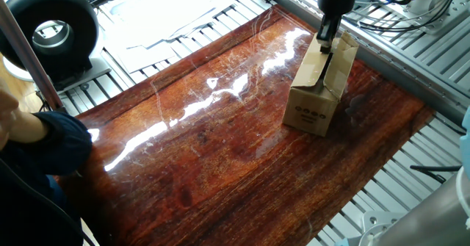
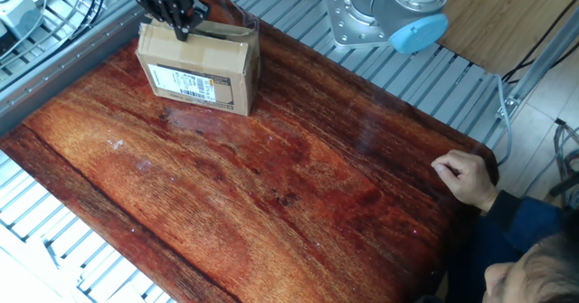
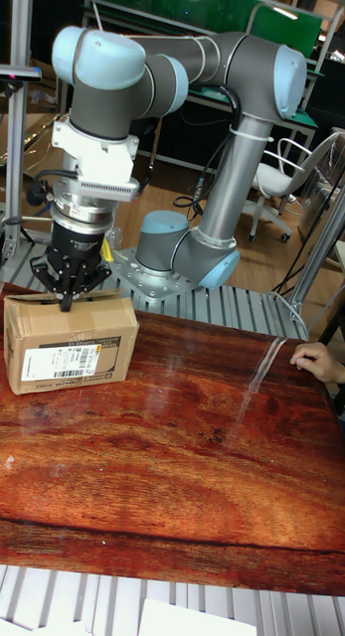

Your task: Open a box

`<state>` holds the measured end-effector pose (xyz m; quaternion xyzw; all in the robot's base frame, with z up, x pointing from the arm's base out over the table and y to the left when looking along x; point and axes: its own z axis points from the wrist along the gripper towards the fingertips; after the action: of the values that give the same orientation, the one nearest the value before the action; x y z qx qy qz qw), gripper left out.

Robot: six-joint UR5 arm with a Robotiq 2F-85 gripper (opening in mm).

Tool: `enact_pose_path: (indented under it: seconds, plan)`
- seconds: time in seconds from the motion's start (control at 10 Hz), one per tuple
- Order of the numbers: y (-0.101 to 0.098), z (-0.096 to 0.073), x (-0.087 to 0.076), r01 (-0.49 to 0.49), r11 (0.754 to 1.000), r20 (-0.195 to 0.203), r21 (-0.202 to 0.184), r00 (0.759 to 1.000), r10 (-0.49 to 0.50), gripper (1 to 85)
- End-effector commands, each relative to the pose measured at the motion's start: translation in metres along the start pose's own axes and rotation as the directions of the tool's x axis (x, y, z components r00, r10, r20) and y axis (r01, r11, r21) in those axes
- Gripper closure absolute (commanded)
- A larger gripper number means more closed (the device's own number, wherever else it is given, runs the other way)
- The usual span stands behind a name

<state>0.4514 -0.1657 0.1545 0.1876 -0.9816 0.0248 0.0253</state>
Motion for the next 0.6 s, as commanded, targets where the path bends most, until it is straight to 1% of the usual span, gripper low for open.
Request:
enact_pose_path:
  seconds: [0.0,0.1,0.4,0.5]
  plan:
    - [0.002,0.009,0.0,-0.003,1.0,0.024,-0.014,1.0,0.003,84.7]
    - [0.0,0.009,0.007,0.003,1.0,0.012,-0.015,1.0,-0.003,84.7]
    - [0.003,-0.001,0.022,0.013,0.999,-0.017,-0.03,1.0,-0.014,84.7]
    - [0.004,-0.005,0.031,0.022,0.999,-0.036,-0.04,0.999,-0.024,84.7]
